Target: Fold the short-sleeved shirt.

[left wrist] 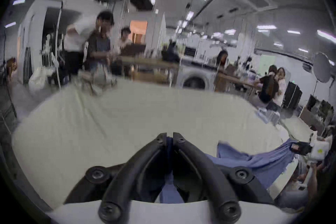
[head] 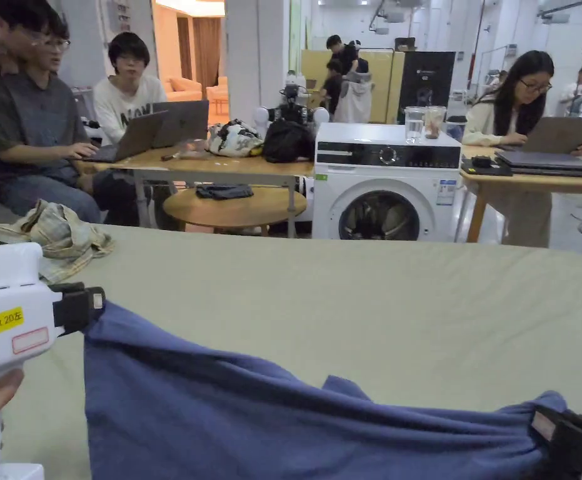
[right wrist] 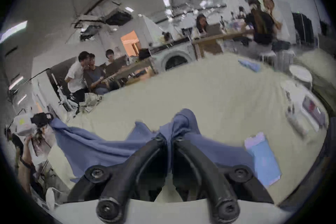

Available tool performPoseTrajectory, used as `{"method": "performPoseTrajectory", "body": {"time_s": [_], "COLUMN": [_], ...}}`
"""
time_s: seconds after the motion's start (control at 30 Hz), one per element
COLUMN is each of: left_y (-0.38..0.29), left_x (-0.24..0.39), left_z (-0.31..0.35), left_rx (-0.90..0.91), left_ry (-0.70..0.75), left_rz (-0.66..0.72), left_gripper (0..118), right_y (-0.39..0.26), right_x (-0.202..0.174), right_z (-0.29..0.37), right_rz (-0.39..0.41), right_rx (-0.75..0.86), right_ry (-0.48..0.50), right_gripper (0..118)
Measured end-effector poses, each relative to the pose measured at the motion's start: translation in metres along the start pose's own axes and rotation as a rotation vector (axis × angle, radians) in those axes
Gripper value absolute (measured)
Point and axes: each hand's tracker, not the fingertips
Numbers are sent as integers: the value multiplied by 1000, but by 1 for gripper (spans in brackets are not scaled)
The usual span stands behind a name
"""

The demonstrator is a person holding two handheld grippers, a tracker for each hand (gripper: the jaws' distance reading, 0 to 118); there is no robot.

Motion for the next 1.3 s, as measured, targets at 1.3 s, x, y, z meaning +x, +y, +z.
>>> {"method": "performPoseTrajectory", "body": {"time_s": [1.3], "left_y": [38], "left_x": [7], "left_z": [-129], "left_rx": [-38], "left_ry": [53], "left_rz": [76], "left_gripper": [0], "right_y": [172], "right_x": [-31], "right_z": [-173], "right_rz": [216], "right_rx": [25], "right_ry": [-113], "right_gripper": [2]}}
